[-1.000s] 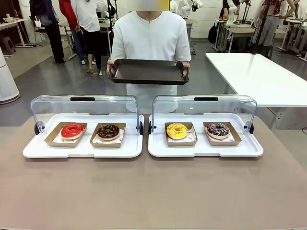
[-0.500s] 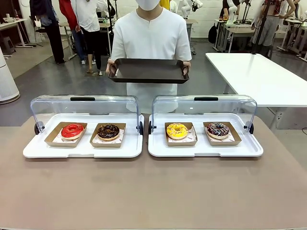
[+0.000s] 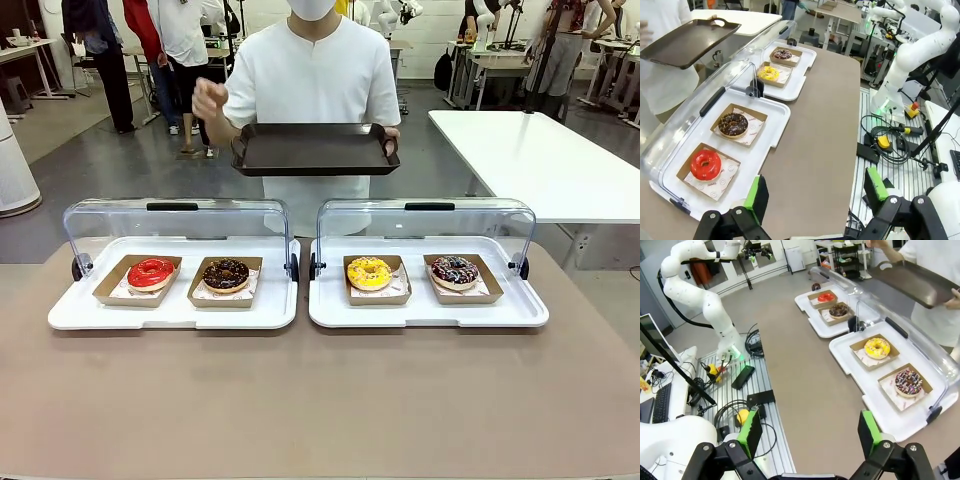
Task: Provide the desired donut to the person.
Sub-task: Pick up and lift the Paper togo box containing the Donut pointed at by the person.
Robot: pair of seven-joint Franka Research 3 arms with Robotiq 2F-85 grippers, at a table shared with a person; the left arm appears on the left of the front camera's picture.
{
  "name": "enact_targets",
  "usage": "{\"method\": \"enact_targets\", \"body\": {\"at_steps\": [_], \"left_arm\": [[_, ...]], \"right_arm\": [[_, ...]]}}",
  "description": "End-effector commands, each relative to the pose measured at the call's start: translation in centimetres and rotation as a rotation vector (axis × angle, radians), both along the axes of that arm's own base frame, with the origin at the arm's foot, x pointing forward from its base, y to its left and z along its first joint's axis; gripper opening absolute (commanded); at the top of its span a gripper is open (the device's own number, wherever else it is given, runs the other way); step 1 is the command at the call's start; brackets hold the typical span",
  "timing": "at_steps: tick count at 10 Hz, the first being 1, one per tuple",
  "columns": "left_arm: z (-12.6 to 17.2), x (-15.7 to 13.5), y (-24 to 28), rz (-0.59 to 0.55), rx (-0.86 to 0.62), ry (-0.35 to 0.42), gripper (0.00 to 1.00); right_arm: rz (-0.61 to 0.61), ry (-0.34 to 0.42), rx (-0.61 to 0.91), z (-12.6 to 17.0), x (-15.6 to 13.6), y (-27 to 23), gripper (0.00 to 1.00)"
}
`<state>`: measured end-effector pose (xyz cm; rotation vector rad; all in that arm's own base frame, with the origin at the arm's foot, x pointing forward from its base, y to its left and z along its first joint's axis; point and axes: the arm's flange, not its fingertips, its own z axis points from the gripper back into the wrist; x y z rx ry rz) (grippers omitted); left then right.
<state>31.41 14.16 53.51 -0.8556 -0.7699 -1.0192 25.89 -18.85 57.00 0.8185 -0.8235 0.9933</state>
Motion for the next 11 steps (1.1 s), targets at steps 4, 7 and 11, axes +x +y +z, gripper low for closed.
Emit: {"method": "enact_targets", "body": {"at_steps": [4, 7, 11], "left_arm": [[-0.08, -0.01, 0.16, 0.003, 0.000, 0.001, 1.00], [-0.08, -0.01, 0.16, 0.003, 0.000, 0.001, 1.00], [-0.08, -0.01, 0.16, 0.003, 0.000, 0.001, 1.00]], "right_arm": [[0.001, 0.002, 0.000, -0.09, 0.07, -0.02, 1.00], [0.001, 0.002, 0.000, -0.09, 0.07, -0.02, 1.00], [0.001, 0.002, 0.000, -0.09, 0.07, -0.02, 1.00]]}}
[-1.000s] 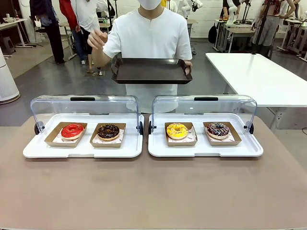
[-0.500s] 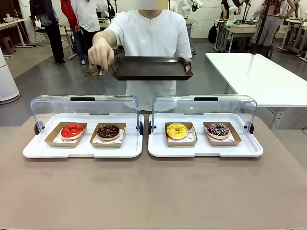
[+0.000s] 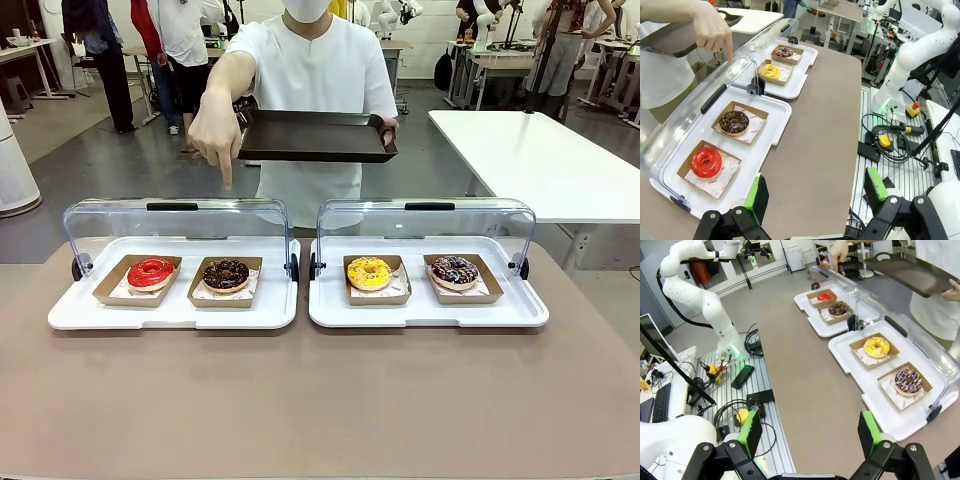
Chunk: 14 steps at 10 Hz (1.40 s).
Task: Provide the desired donut to the person.
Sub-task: Pick up and lift the Paper togo box containing the Donut pointed at by the person.
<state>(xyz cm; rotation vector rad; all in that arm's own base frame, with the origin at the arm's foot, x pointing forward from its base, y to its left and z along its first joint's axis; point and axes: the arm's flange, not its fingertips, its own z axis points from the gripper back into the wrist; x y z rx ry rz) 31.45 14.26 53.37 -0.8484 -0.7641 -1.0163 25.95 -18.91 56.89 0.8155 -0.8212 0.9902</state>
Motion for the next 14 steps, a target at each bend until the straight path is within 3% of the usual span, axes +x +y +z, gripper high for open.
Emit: {"method": "enact_targets", "body": {"at_steps": [1, 12, 14], "left_arm": [[0.1, 0.0, 0.1, -0.001, -0.008, -0.002, 1.00], [0.1, 0.0, 0.1, -0.001, -0.008, -0.002, 1.00], [1.3, 1.0, -1.4, -0.013, 0.066, 0.026, 1.00]], "right_arm": [[0.004, -0.001, 0.003, 0.0, 0.0, 0.0, 1.00], [0.004, -0.001, 0.003, 0.0, 0.0, 0.0, 1.00], [0.004, -0.001, 0.003, 0.0, 0.0, 0.0, 1.00]]}}
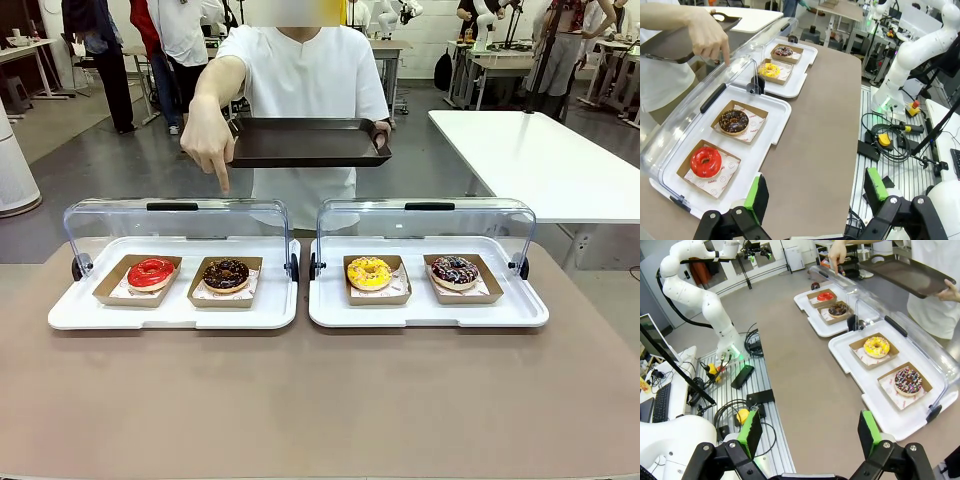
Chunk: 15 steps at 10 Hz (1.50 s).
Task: Provide the desired donut to the person.
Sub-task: Pick up and lift the Paper togo box containing the Donut pointed at by the person.
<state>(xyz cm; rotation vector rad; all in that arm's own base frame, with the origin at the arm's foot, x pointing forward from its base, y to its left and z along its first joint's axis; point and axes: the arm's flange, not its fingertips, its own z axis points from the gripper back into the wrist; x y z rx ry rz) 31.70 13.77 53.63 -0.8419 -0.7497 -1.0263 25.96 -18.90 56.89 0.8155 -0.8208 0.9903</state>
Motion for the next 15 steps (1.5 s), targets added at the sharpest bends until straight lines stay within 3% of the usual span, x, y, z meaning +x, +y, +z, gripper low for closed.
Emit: {"method": "enact_targets", "body": {"at_steps": [1, 4, 6, 10, 13, 15], "left_arm": [[1.8, 2.0, -3.1, -0.022, 0.133, 0.039, 1.00], [1.8, 5.0, -13.3, -0.174, 0.448, 0.045, 1.00], [-0.5, 6.6, -19.7, -0.264, 0.675, 0.009, 1.00], [-10.8, 9.3, -26.5, -0.391, 1.029, -0.078, 1.00], [-14.7, 9.4, -28.8, -0.392, 1.025, -0.157, 1.00], [-14.0, 9.4, -28.5, -0.362, 0.958, -0.160, 1.00]], "right_arm": [[0.004, -0.001, 0.003, 0.0, 0.0, 0.0, 1.00], [0.004, -0.001, 0.003, 0.0, 0.0, 0.0, 1.00], [0.004, -0.001, 0.003, 0.0, 0.0, 0.0, 1.00], [0.004, -0.001, 0.003, 0.0, 0.0, 0.0, 1.00], [0.004, -0.001, 0.003, 0.0, 0.0, 0.0, 1.00], [0.004, -0.001, 0.003, 0.0, 0.0, 0.0, 1.00]]}}
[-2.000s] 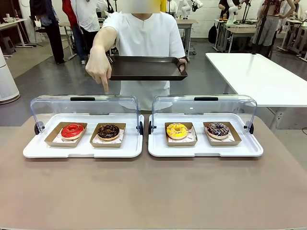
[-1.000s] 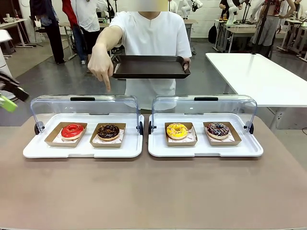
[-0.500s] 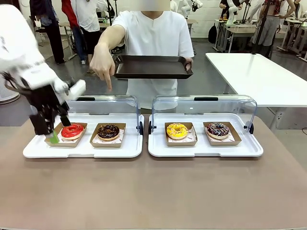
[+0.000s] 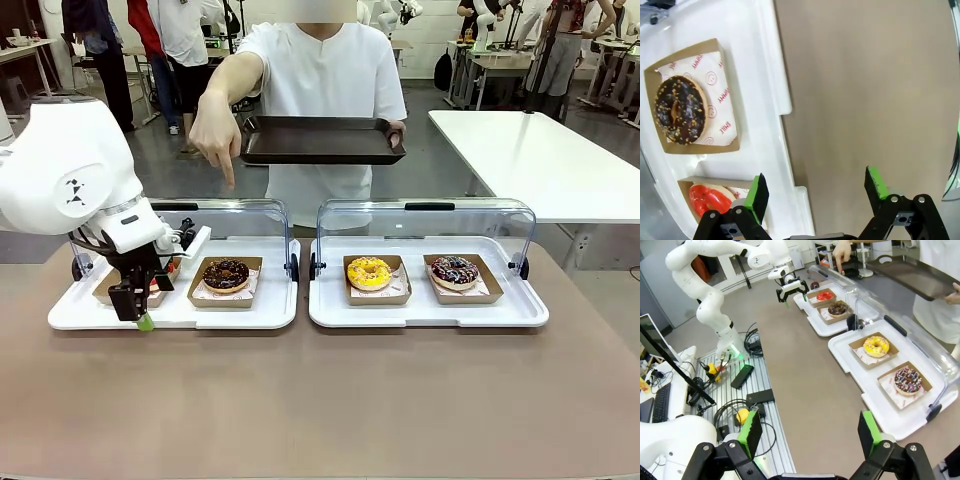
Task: Provide the desired donut to the person.
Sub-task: Pick up and lift the Paper togo box containing the Donut pointed at by the person.
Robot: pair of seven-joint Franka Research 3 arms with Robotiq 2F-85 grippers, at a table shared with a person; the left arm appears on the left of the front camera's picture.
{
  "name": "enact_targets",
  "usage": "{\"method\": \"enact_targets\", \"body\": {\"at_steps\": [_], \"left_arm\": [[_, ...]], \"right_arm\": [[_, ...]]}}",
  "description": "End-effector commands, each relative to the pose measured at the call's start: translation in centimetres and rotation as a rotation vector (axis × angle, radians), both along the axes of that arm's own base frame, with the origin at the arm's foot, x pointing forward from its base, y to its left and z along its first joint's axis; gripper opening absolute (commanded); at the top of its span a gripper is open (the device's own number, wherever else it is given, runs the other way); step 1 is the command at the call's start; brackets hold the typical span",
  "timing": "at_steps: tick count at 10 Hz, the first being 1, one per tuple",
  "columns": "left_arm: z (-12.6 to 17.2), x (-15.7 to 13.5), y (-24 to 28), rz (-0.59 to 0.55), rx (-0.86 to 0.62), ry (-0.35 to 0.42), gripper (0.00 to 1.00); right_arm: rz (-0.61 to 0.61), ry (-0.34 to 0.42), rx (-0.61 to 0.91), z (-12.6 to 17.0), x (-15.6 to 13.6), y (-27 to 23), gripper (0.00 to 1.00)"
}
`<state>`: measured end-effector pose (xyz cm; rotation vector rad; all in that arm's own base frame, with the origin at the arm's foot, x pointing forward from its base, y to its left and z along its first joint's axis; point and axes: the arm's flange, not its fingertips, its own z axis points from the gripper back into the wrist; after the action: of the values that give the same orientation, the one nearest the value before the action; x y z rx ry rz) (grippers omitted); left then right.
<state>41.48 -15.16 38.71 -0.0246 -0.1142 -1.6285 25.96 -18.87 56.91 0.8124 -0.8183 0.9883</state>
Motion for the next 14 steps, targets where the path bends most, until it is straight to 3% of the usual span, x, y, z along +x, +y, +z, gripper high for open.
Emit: {"method": "enact_targets", "body": {"at_steps": [1, 7, 11, 14], "left_arm": [[-0.2, -0.1, 0.1, -0.017, 0.021, 0.009, 1.00], [-0.2, 0.0, 0.0, -0.008, 0.006, 0.006, 1.00], [-1.6, 3.5, -2.5, 0.021, 0.028, 0.038, 1.00], [-2.6, 5.5, -3.1, 0.003, 0.036, -0.014, 1.00]], "right_arm": [[0.006, -0.003, 0.006, 0.0, 0.0, 0.0, 1.00], [0.006, -0.003, 0.006, 0.0, 0.0, 0.0, 1.00], [0.006, -0.003, 0.006, 0.0, 0.0, 0.0, 1.00], [0.006, -0.003, 0.006, 0.0, 0.0, 0.0, 1.00]]}}
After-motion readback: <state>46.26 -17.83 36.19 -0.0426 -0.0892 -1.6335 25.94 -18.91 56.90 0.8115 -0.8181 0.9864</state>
